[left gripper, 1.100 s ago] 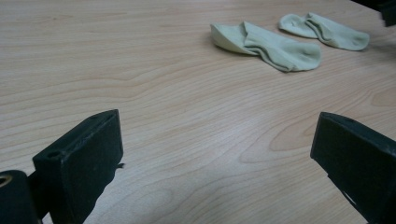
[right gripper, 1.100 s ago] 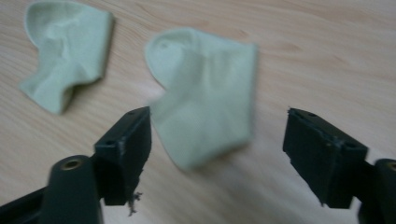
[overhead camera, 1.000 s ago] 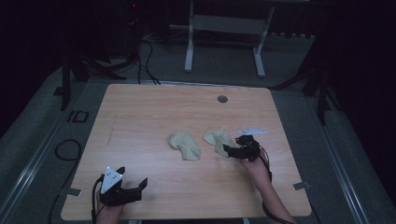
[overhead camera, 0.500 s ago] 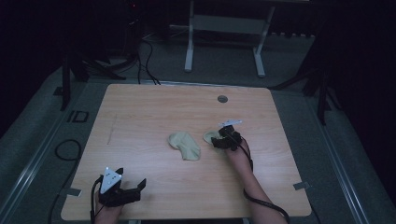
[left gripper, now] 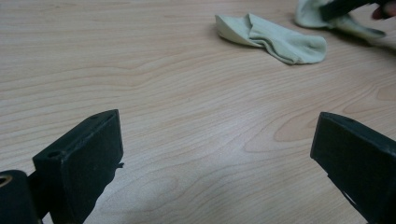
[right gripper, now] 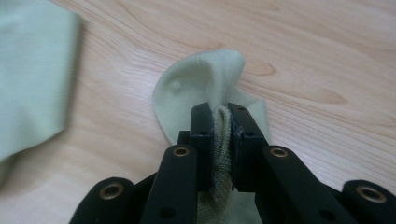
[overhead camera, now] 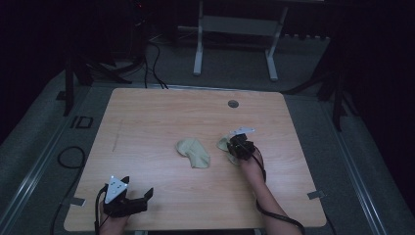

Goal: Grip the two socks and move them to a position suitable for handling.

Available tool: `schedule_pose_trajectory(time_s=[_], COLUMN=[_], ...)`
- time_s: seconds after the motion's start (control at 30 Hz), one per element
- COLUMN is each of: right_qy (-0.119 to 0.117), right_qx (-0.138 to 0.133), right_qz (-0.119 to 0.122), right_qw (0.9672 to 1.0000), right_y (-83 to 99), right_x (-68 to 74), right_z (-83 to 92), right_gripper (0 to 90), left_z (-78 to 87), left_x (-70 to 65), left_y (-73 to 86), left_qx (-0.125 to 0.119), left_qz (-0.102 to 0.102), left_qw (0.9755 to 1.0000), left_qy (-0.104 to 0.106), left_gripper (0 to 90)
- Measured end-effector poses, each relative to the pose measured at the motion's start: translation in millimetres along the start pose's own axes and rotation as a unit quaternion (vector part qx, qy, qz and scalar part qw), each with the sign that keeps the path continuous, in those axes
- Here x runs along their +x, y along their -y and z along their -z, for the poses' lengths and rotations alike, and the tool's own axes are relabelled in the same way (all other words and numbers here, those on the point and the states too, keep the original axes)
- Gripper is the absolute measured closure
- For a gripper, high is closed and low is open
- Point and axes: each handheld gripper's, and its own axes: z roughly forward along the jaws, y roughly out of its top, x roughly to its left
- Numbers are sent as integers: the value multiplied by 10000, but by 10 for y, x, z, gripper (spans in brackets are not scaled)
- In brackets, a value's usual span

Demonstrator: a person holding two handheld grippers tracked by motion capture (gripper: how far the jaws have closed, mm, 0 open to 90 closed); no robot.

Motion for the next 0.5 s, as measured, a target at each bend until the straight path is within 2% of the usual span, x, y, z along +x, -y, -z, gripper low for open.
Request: schedule_pose_trajectory(time_s=[0.07, 0.17, 0.27, 0.3, 0.4, 0.43, 0.5], right_qy=[-135, -157, -182, -223, -312, -356, -421], right_qx=[-98, -202, -257, -384, -418, -424, -426], right_qz=[-17, 92, 105, 235, 248, 329, 369], right_qw=[9999, 9996, 9994, 9987, 9983, 9979, 9975], right_y=[-1, 17, 27, 64, 108, 169, 242], right_x=[21, 76, 92, 167, 223, 300, 377], right_z=[192, 389, 454, 649, 771, 879, 973], right_gripper=[815, 815, 815, 815, 815, 814, 814], left_z=[-8, -7, -7, -13, -20, -23, -22], left_x=[-7, -19, -26, -34, -41, -51, -60], left_y=[-1, -4, -6, -6, -7, -7, -9], left_qx=[17, 2, -8, 7, 26, 27, 19], left_qz=[-12, -17, 2, -17, -18, -25, -37], left_qw=[10000, 10000, 10000, 10000, 10000, 10000, 10000], left_qy=[13, 12, 23, 34, 56, 59, 74], left_gripper=[22, 22, 22, 22, 22, 22, 22])
